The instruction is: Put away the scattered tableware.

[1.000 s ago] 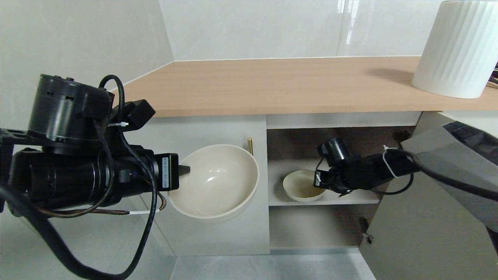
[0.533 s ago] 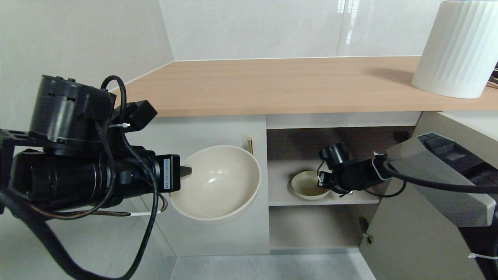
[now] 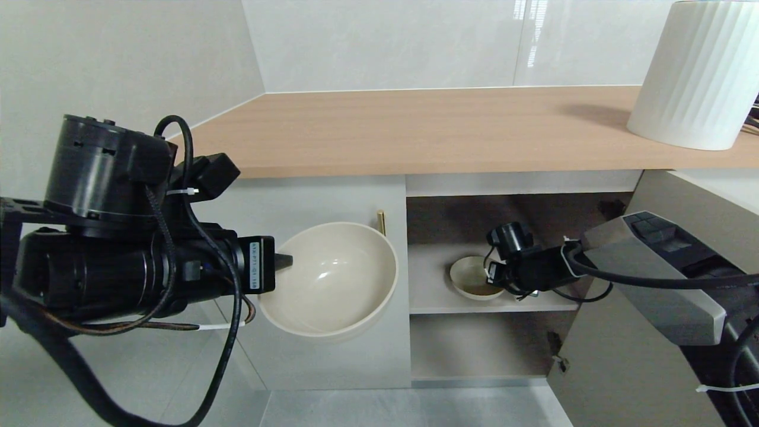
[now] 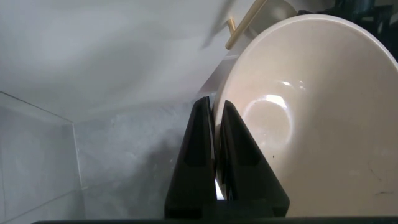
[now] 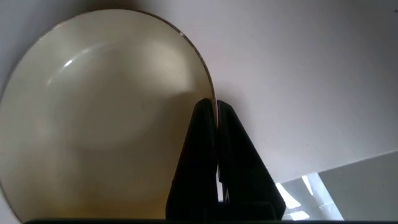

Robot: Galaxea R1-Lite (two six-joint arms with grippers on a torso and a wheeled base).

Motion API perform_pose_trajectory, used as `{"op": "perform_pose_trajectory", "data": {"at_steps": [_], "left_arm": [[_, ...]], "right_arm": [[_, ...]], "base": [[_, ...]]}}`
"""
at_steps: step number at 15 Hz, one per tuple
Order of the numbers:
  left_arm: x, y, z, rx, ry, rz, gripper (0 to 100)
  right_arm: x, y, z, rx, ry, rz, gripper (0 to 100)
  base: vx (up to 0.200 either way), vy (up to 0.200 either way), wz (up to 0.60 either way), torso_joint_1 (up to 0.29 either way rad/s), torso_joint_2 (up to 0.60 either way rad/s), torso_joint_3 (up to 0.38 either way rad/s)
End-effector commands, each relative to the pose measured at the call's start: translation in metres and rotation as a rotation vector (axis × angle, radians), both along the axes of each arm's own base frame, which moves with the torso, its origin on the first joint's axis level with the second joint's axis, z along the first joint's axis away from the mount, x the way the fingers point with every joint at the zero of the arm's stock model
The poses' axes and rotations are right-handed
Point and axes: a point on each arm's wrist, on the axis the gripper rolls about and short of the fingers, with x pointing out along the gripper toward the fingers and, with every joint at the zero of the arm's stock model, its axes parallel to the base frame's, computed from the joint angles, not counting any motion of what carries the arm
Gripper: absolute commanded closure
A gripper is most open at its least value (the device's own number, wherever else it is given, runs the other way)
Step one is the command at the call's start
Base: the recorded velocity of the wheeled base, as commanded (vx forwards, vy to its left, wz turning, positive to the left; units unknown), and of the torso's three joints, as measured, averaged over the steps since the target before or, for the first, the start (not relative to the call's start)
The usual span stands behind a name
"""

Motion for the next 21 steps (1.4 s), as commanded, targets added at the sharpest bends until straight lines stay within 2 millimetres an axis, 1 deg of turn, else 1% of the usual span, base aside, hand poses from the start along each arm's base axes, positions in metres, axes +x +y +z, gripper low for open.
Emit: {"op": "perform_pose_trajectory", "data": {"at_steps": [1,3,4,6,7,8,9,10,11,13,14,15,17,18,19,20,21], "left_arm": [[0.0,0.0,0.0,0.001,0.001,-0.001,100],[0.0,0.0,0.0,0.001,0.001,-0.001,100],[0.0,0.0,0.0,0.0,0.001,0.0,100],[0.0,0.0,0.0,0.0,0.001,0.0,100],[0.001,-0.001,-0.001,0.001,0.002,0.0,100],[0.001,-0.001,-0.001,0.001,0.006,-0.001,100],[0.004,-0.002,-0.004,0.007,0.016,-0.001,100],[0.006,-0.003,-0.007,0.014,0.027,-0.002,100],[0.008,-0.007,-0.013,0.024,0.046,-0.01,100],[0.015,-0.017,-0.028,0.05,0.094,-0.034,100],[0.017,-0.022,-0.033,0.06,0.11,-0.045,100],[0.024,-0.04,-0.051,0.089,0.154,-0.086,100],[0.037,-0.06,-0.077,0.129,0.156,-0.088,100],[0.041,-0.064,-0.086,0.161,0.142,-0.072,100],[0.047,-0.072,-0.103,0.226,0.119,-0.058,100],[0.048,-0.078,-0.111,0.24,0.099,-0.056,100],[0.047,-0.083,-0.115,0.24,0.094,-0.07,100]], "right_arm": [[0.001,-0.001,-0.003,-0.002,0.003,-0.002,100],[0.001,-0.002,0.0,0.0,-0.002,-0.006,100],[0.001,-0.002,0.0,-0.001,0.0,-0.006,0],[-0.002,-0.003,0.01,0.008,-0.011,-0.011,0],[-0.007,-0.003,0.017,0.018,-0.014,-0.014,0],[-0.013,-0.003,0.024,0.024,-0.016,-0.012,0],[-0.024,-0.001,0.035,0.027,-0.013,0.002,0],[-0.038,0.004,0.05,0.035,-0.013,0.029,0],[-0.059,0.011,0.068,0.059,-0.01,0.087,0],[-0.112,0.026,0.104,0.131,0.009,0.266,0],[-0.122,0.029,0.111,0.14,0.008,0.31,0],[-0.153,0.031,0.131,0.135,0.003,0.428,0],[-0.183,0.023,0.151,0.11,-0.031,0.494,0],[-0.19,0.02,0.158,0.106,-0.048,0.506,0],[-0.2,0.015,0.171,0.113,-0.08,0.528,0],[-0.209,0.011,0.18,0.125,-0.079,0.544,0],[-0.222,0.012,0.188,0.137,-0.062,0.586,0]], "base": [[0.0,0.0,0.0,0.0,0.0,0.0],[0.0,0.0,0.0,0.0,0.0,0.0],[0.0,0.0,0.0,0.0,0.0,0.0],[0.0,0.0,0.0,0.0,0.0,0.0],[0.0,0.0,0.0,0.0,0.0,0.0],[0.0,0.0,0.0,0.0,0.0,0.0],[0.0,0.0,0.0,0.0,0.0,0.0],[0.0,0.0,0.0,0.0,0.0,0.0],[0.0,0.0,0.0,0.0,0.0,0.0],[0.0,0.0,0.0,0.0,0.0,0.0],[0.0,0.0,0.0,0.0,0.0,0.0],[0.0,0.0,0.0,0.0,0.0,0.0],[0.0,0.0,0.0,0.0,0.0,0.0],[0.0,0.0,0.0,0.0,0.0,0.0],[0.0,0.0,0.0,0.0,0.0,0.0],[0.0,0.0,0.0,0.0,0.0,0.0],[0.0,0.0,0.0,0.0,0.0,0.0]]}}
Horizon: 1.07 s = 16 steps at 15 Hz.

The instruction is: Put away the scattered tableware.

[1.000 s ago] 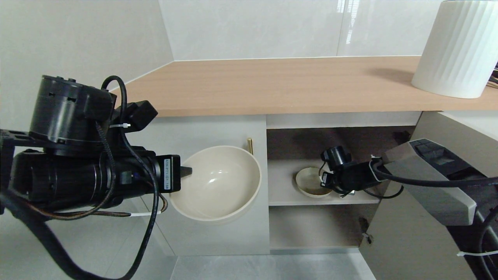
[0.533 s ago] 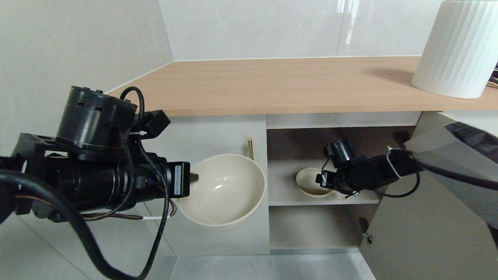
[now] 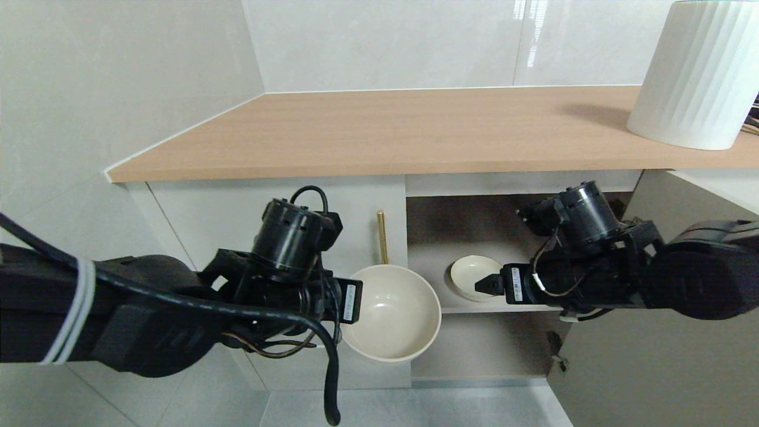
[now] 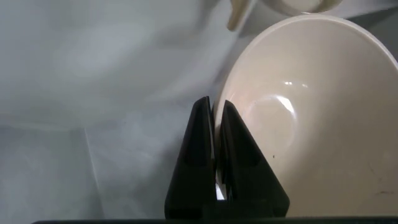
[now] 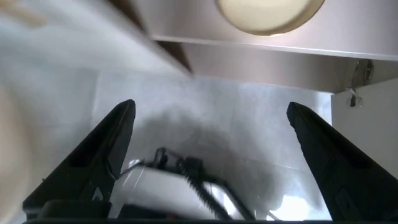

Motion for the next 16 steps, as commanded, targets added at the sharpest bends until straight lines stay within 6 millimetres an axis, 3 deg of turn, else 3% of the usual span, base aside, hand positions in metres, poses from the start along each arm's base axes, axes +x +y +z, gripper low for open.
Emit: {"op": "perform_pose_trajectory", "data": {"at_steps": [1,2,4,9,16], "left_arm": [[0.002,-0.014,-0.03,0.058,0.063,-0.028,100],[0.0,-0.022,-0.035,0.062,0.072,-0.047,100],[-0.005,-0.031,-0.036,0.06,0.068,-0.075,100],[-0.018,-0.041,-0.028,0.031,0.052,-0.102,100],[-0.023,-0.041,-0.02,0.019,0.028,-0.099,100]], "right_arm": [[-0.036,-0.007,0.038,0.059,-0.052,0.078,0],[-0.049,-0.001,0.041,0.067,-0.028,0.14,0],[-0.057,0.008,0.035,0.036,0.014,0.18,0],[-0.038,0.029,-0.007,-0.044,0.13,0.185,0],[-0.029,0.038,-0.024,-0.058,0.162,0.181,0]], "base": [[0.0,0.0,0.0,0.0,0.0,0.0],[0.0,0.0,0.0,0.0,0.0,0.0],[0.0,0.0,0.0,0.0,0.0,0.0],[0.0,0.0,0.0,0.0,0.0,0.0],[0.0,0.0,0.0,0.0,0.0,0.0]]}}
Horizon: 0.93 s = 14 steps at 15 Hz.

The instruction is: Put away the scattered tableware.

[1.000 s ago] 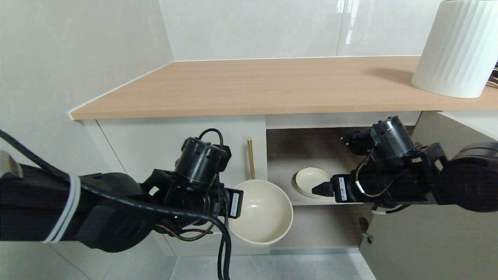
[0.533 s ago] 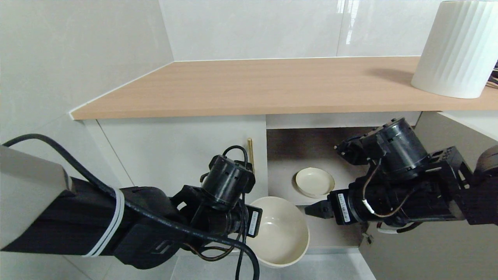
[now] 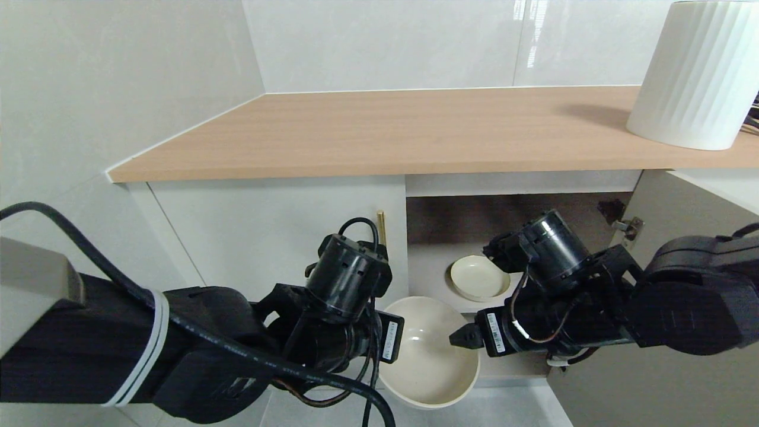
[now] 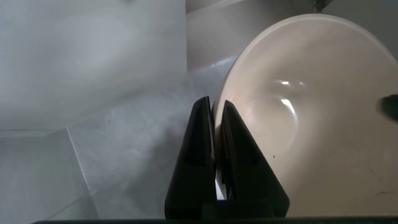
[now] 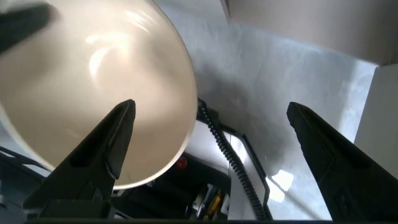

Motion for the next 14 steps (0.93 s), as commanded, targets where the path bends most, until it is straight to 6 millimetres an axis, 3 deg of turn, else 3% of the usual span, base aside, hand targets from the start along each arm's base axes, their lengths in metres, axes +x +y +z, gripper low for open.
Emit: {"op": "perform_pose_trajectory", "data": {"at_steps": [1,4,5,14], "left_arm": [[-0.0018,-0.0007,0.0022,-0.005,-0.005,-0.005,100],[-0.0024,-0.0009,0.0019,-0.004,-0.004,-0.006,100],[-0.0024,-0.0009,0.0019,-0.004,-0.004,-0.006,100],[-0.0024,-0.0015,0.0009,-0.002,-0.002,-0.008,100]], "right_arm": [[0.0027,0.0025,-0.007,-0.013,0.015,0.001,0],[0.0029,0.0039,-0.0086,-0.011,0.022,-0.004,0],[0.0019,0.0051,-0.0086,-0.01,0.024,0.001,100],[-0.0011,0.011,-0.0143,-0.02,0.039,0.017,100]], "base": [[0.0,0.0,0.0,0.0,0.0,0.0],[0.0,0.0,0.0,0.0,0.0,0.0],[0.0,0.0,0.0,0.0,0.0,0.0],[0.0,0.0,0.0,0.0,0.0,0.0]]}}
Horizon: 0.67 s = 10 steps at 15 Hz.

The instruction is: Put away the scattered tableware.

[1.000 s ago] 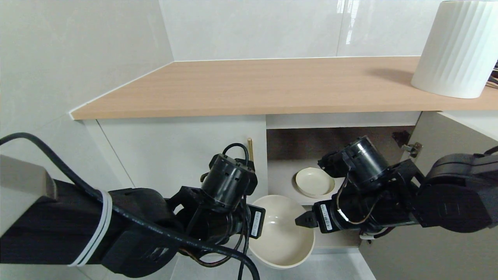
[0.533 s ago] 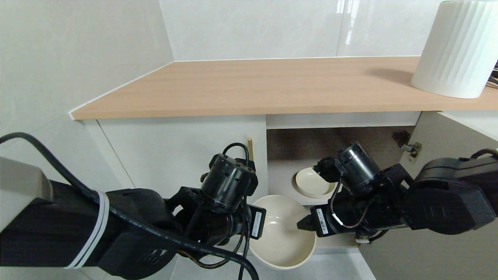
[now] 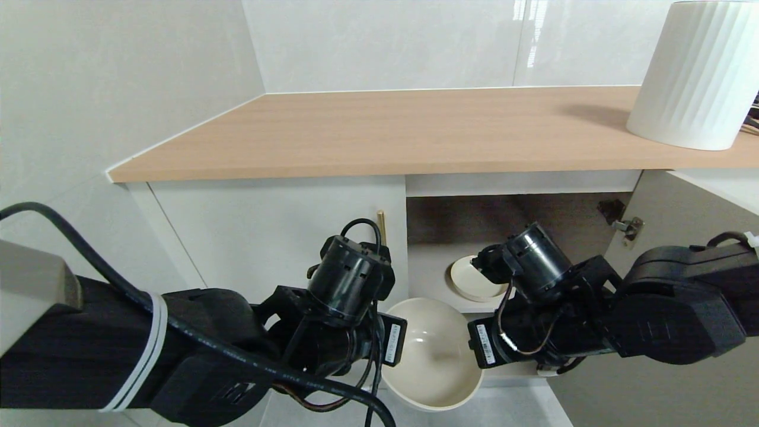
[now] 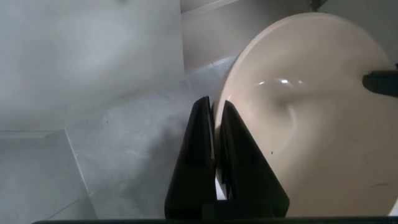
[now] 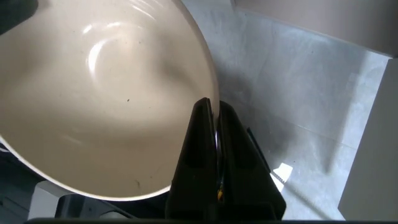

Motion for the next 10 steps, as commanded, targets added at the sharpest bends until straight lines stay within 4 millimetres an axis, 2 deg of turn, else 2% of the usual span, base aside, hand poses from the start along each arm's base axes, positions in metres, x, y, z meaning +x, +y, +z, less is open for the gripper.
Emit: {"op": "perform_pose_trajectory", "data": {"at_steps": [1,2,3,7,10], "left_arm": [[0.0,0.0,-0.001,0.001,0.001,0.0,100],[0.0,0.0,-0.001,0.003,0.002,0.002,100],[0.0,0.0,-0.001,0.001,0.001,0.0,0],[0.0,0.002,0.004,-0.009,-0.01,0.005,0],[0.0,0.003,0.005,-0.011,-0.012,0.006,0]], "right_arm": [[0.0,0.001,-0.003,-0.007,0.006,0.001,100],[0.001,0.001,-0.003,-0.007,0.007,0.0,100],[0.001,0.001,-0.003,-0.007,0.007,0.0,100],[0.004,0.002,-0.008,-0.003,0.016,-0.031,100],[0.026,0.0,-0.026,0.004,-0.018,-0.14,100]], "base": [[0.0,0.0,0.0,0.0,0.0,0.0],[0.0,0.0,0.0,0.0,0.0,0.0],[0.0,0.0,0.0,0.0,0.0,0.0],[0.0,0.0,0.0,0.0,0.0,0.0],[0.0,0.0,0.0,0.0,0.0,0.0]]}}
